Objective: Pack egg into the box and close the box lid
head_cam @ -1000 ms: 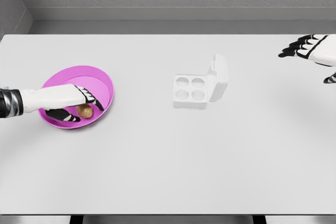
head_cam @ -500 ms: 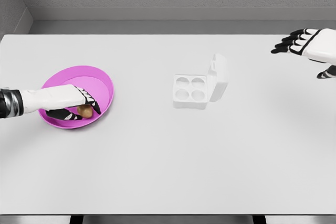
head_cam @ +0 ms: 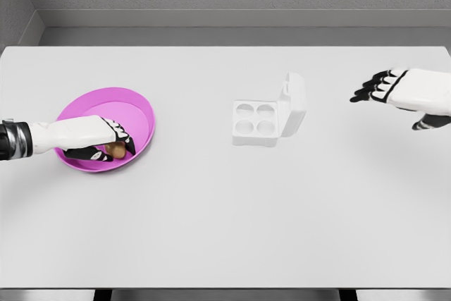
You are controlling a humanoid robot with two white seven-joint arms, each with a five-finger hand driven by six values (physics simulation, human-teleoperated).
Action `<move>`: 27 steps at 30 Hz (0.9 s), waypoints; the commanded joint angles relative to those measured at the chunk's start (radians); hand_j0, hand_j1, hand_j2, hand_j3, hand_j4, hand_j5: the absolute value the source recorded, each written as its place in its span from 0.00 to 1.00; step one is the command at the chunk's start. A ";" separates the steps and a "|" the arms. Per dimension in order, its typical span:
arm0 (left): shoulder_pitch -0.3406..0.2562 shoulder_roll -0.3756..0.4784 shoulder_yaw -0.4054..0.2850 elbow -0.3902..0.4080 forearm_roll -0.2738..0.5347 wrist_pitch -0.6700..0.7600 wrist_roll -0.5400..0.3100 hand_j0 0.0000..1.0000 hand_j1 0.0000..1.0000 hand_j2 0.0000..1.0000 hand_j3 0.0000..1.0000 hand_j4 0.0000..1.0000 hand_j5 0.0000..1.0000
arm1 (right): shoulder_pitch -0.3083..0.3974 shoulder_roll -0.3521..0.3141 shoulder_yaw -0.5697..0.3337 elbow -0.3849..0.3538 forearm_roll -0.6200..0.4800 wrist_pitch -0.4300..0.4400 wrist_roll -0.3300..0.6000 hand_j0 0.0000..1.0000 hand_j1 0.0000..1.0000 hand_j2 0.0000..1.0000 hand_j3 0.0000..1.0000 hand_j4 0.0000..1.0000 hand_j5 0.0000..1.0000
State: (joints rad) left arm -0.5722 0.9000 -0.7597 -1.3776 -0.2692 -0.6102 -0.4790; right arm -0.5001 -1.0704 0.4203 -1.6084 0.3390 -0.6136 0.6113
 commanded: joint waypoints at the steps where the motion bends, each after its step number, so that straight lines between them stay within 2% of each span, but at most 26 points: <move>1: 0.000 0.005 0.000 -0.001 -0.001 -0.001 -0.001 0.38 0.38 0.38 0.38 0.38 0.38 | 0.000 0.000 0.023 0.001 0.000 0.003 0.000 1.00 1.00 1.00 1.00 1.00 1.00; 6: -0.020 0.003 0.011 -0.014 0.007 -0.001 0.002 0.29 0.29 0.29 0.29 0.29 0.29 | -0.005 0.033 0.038 -0.001 0.038 0.003 0.000 1.00 1.00 1.00 1.00 1.00 1.00; 11: -0.038 0.002 0.013 -0.014 0.015 -0.001 0.007 0.29 0.29 0.29 0.29 0.29 0.29 | -0.044 0.072 0.040 0.005 0.072 0.003 0.000 1.00 1.00 1.00 1.00 1.00 1.00; 15: -0.090 -0.024 0.011 -0.015 0.028 -0.001 0.010 0.29 0.29 0.29 0.29 0.29 0.29 | -0.061 0.104 0.041 0.008 0.117 0.003 0.000 1.00 1.00 1.00 1.00 1.00 1.00; 17: -0.109 -0.032 0.008 -0.047 0.030 -0.001 0.010 0.29 0.29 0.29 0.29 0.29 0.29 | -0.067 0.109 0.049 0.024 0.141 0.003 0.000 1.00 1.00 1.00 1.00 1.00 1.00; 20: -0.130 -0.078 0.002 -0.086 0.031 -0.001 0.010 0.28 0.28 0.28 0.28 0.28 0.28 | -0.081 0.121 0.052 0.042 0.150 0.003 0.000 1.00 1.00 1.00 1.00 1.00 1.00; 25: -0.152 -0.148 -0.004 -0.092 0.030 -0.001 0.010 0.28 0.28 0.28 0.28 0.28 0.28 | -0.081 0.122 0.052 0.064 0.152 0.003 0.000 1.00 1.00 1.00 1.00 1.00 1.00; 27: -0.158 -0.185 -0.029 -0.095 0.028 -0.001 0.010 0.28 0.28 0.28 0.28 0.28 0.28 | -0.081 0.127 0.064 0.064 0.152 0.003 0.000 1.00 1.00 1.00 1.00 1.00 1.00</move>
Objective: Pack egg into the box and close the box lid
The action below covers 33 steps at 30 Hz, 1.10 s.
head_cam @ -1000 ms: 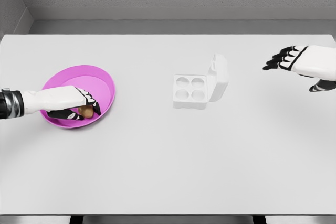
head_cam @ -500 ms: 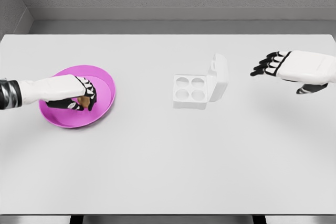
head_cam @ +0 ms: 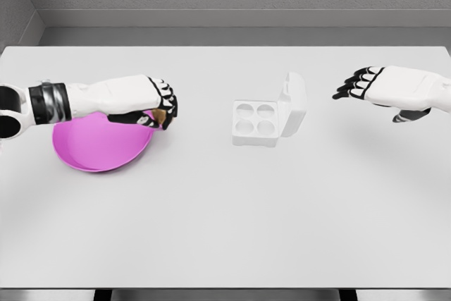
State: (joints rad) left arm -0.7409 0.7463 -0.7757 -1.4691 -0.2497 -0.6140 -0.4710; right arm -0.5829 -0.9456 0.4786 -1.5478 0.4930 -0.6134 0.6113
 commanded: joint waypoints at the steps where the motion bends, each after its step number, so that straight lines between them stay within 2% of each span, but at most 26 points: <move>1: -0.003 -0.045 -0.031 -0.016 0.003 0.003 0.000 0.28 0.28 0.28 0.28 0.28 0.28 | 0.000 0.007 0.017 0.003 -0.002 0.002 0.000 1.00 1.00 1.00 1.00 1.00 1.00; 11: -0.054 -0.208 -0.085 -0.022 -0.023 0.003 -0.018 0.27 0.27 0.27 0.27 0.27 0.27 | -0.014 0.015 0.018 0.008 0.004 0.002 0.000 1.00 1.00 1.00 1.00 1.00 1.00; 13: -0.090 -0.223 -0.109 -0.022 -0.022 0.003 -0.017 0.27 0.27 0.27 0.27 0.27 0.27 | -0.014 0.015 0.017 0.008 0.006 0.002 0.000 1.00 1.00 1.00 1.00 1.00 1.00; 17: -0.118 -0.266 -0.120 -0.001 -0.020 0.003 -0.011 0.27 0.27 0.27 0.27 0.27 0.27 | -0.015 0.015 0.017 0.008 0.006 0.002 0.000 1.00 1.00 1.00 1.00 1.00 1.00; 18: -0.121 -0.274 -0.123 0.013 -0.019 0.003 -0.009 0.27 0.27 0.27 0.27 0.27 0.27 | -0.014 0.015 0.017 0.008 0.006 0.002 0.000 1.00 1.00 1.00 1.00 1.00 1.00; 22: -0.132 -0.341 -0.123 0.157 -0.011 0.003 -0.009 0.27 0.27 0.27 0.27 0.27 0.27 | -0.015 0.015 0.018 0.008 0.004 0.002 0.000 1.00 1.00 1.00 1.00 1.00 1.00; 24: -0.140 -0.347 -0.123 0.165 -0.009 0.003 -0.009 0.28 0.28 0.28 0.28 0.28 0.28 | -0.014 0.015 0.018 0.008 0.006 0.002 0.000 1.00 1.00 1.00 1.00 1.00 1.00; 26: -0.153 -0.370 -0.125 0.210 -0.009 0.003 -0.009 0.28 0.28 0.28 0.28 0.28 0.28 | -0.014 0.015 0.018 0.008 0.006 0.002 0.000 1.00 1.00 1.00 1.00 1.00 1.00; 31: -0.158 -0.384 -0.129 0.228 -0.011 0.003 -0.009 0.28 0.28 0.28 0.28 0.28 0.28 | -0.014 0.015 0.018 0.009 0.006 0.002 0.000 1.00 1.00 1.00 1.00 1.00 1.00; 33: -0.164 -0.398 -0.146 0.276 -0.014 0.003 -0.009 0.28 0.28 0.28 0.28 0.28 0.28 | -0.014 0.015 0.018 0.011 0.006 0.002 0.000 1.00 1.00 1.00 1.00 1.00 1.00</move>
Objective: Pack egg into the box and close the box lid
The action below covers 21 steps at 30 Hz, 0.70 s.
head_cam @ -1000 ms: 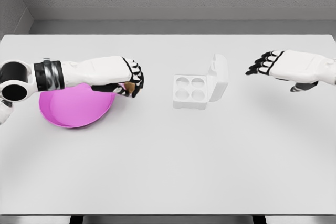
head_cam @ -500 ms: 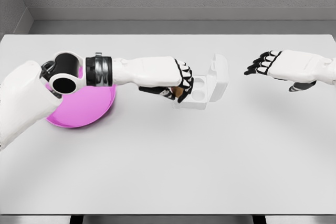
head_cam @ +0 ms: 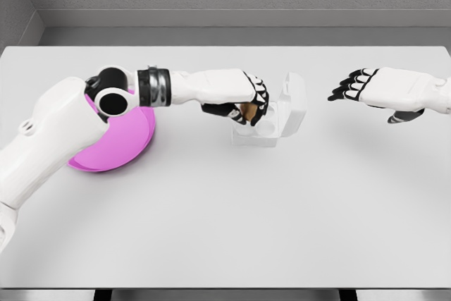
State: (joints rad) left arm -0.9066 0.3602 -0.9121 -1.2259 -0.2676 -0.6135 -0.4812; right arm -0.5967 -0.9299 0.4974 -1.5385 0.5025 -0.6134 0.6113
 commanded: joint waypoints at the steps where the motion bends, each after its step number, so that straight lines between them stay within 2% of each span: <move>1: 0.000 -0.020 -0.013 0.048 0.002 0.003 0.001 0.28 0.28 0.28 0.28 0.28 0.28 | 0.000 -0.001 0.000 0.000 -0.004 0.003 0.000 1.00 1.00 1.00 1.00 1.00 1.00; 14: 0.000 -0.049 -0.028 0.164 -0.005 0.003 0.001 0.29 0.29 0.29 0.29 0.29 0.29 | -0.002 0.000 0.000 0.008 -0.002 0.003 0.000 1.00 1.00 1.00 1.00 1.00 1.00; 21: 0.000 -0.063 -0.030 0.169 -0.005 0.003 0.001 0.31 0.31 0.31 0.31 0.31 0.31 | -0.005 0.000 0.000 0.009 -0.002 0.003 0.000 1.00 1.00 1.00 1.00 1.00 1.00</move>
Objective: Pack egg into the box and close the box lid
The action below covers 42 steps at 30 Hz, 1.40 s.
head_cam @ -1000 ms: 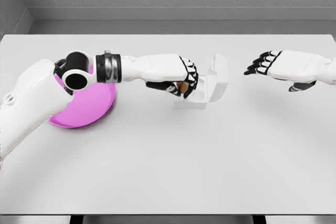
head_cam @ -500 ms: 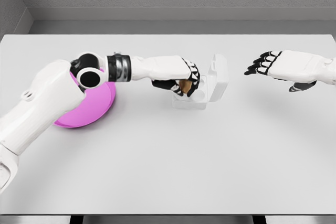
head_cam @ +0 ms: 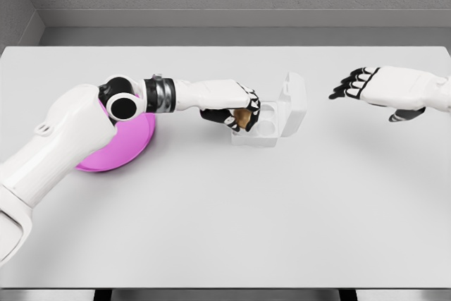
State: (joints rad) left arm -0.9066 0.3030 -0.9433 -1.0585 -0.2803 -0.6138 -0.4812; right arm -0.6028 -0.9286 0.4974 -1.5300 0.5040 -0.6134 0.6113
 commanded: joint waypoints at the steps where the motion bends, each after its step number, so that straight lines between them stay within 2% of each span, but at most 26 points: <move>1: 0.000 -0.005 0.001 0.002 0.007 0.003 0.001 0.31 0.31 0.31 0.31 0.31 0.31 | 0.000 -0.001 0.000 0.001 -0.004 0.003 0.000 1.00 1.00 1.00 1.00 1.00 1.00; 4: 0.000 -0.007 0.001 -0.001 0.009 0.003 0.000 0.33 0.33 0.33 0.33 0.33 0.33 | 0.002 -0.001 0.000 0.001 -0.004 0.003 0.000 1.00 1.00 1.00 1.00 1.00 1.00; 9: 0.002 -0.007 0.001 -0.001 0.010 0.003 0.000 0.44 0.44 0.44 0.44 0.44 0.44 | 0.000 -0.001 0.000 0.002 -0.004 0.003 0.000 1.00 1.00 1.00 1.00 1.00 1.00; 11: 0.002 -0.007 0.003 -0.001 0.012 0.003 0.000 0.54 0.54 0.54 0.54 0.54 0.54 | 0.000 -0.001 0.000 0.002 -0.002 0.003 0.000 1.00 1.00 1.00 1.00 1.00 1.00; 15: 0.002 -0.007 0.005 0.000 0.015 0.003 0.000 0.67 0.67 0.67 0.67 0.67 0.67 | 0.000 -0.001 0.000 0.002 -0.004 0.003 0.000 1.00 1.00 1.00 1.00 1.00 1.00; 20: 0.002 -0.005 0.005 0.000 0.017 0.003 0.000 0.78 0.78 0.78 0.78 0.78 0.78 | -0.002 0.005 0.000 -0.001 -0.004 0.003 0.000 1.00 1.00 1.00 1.00 1.00 1.00; 25: 0.002 -0.002 0.005 -0.005 0.018 0.003 0.000 1.00 1.00 1.00 1.00 1.00 1.00 | -0.003 0.005 0.000 -0.001 -0.004 0.003 0.000 1.00 1.00 1.00 1.00 1.00 1.00; 28: 0.002 0.004 0.005 -0.014 0.020 0.003 0.001 1.00 1.00 1.00 1.00 1.00 1.00 | -0.003 0.005 0.000 -0.001 -0.004 0.003 0.000 1.00 1.00 1.00 1.00 1.00 1.00; 30: 0.000 0.013 0.005 -0.049 0.033 0.003 0.001 1.00 1.00 1.00 1.00 1.00 1.00 | -0.006 0.007 0.018 -0.004 -0.005 0.003 0.000 1.00 1.00 1.00 1.00 1.00 1.00; 31: 0.000 0.030 0.005 -0.069 0.038 0.003 0.001 1.00 1.00 1.00 1.00 1.00 1.00 | -0.008 0.007 0.021 -0.004 -0.005 0.003 0.000 1.00 1.00 1.00 1.00 1.00 1.00; 34: -0.015 0.160 0.005 -0.144 0.171 0.003 0.000 1.00 1.00 1.00 1.00 1.00 1.00 | -0.012 0.014 0.021 -0.009 -0.007 0.003 0.000 1.00 1.00 1.00 1.00 1.00 1.00; 37: -0.049 0.304 0.014 -0.212 0.196 0.003 0.000 1.00 1.00 1.00 1.00 1.00 1.00 | -0.023 0.031 0.030 -0.010 -0.007 0.003 0.000 1.00 1.00 1.00 1.00 1.00 1.00; 38: -0.072 0.352 0.027 -0.227 0.194 0.003 -0.003 1.00 1.00 1.00 1.00 1.00 1.00 | -0.034 0.037 0.047 -0.010 -0.007 0.003 0.000 1.00 1.00 1.00 1.00 1.00 1.00; 40: -0.074 0.409 0.139 -0.224 0.194 0.003 -0.007 1.00 1.00 1.00 1.00 1.00 1.00 | -0.038 0.048 0.059 -0.010 -0.007 0.003 0.000 1.00 1.00 1.00 1.00 1.00 1.00; 42: -0.058 0.452 0.166 -0.199 0.194 0.003 0.000 1.00 1.00 1.00 1.00 1.00 1.00 | -0.049 0.059 0.081 -0.009 -0.005 0.003 0.000 1.00 1.00 1.00 1.00 1.00 1.00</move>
State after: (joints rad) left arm -0.9649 0.6928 -0.8259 -1.2614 -0.0988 -0.6131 -0.4848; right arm -0.6519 -0.8797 0.5601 -1.5390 0.5012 -0.6132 0.6113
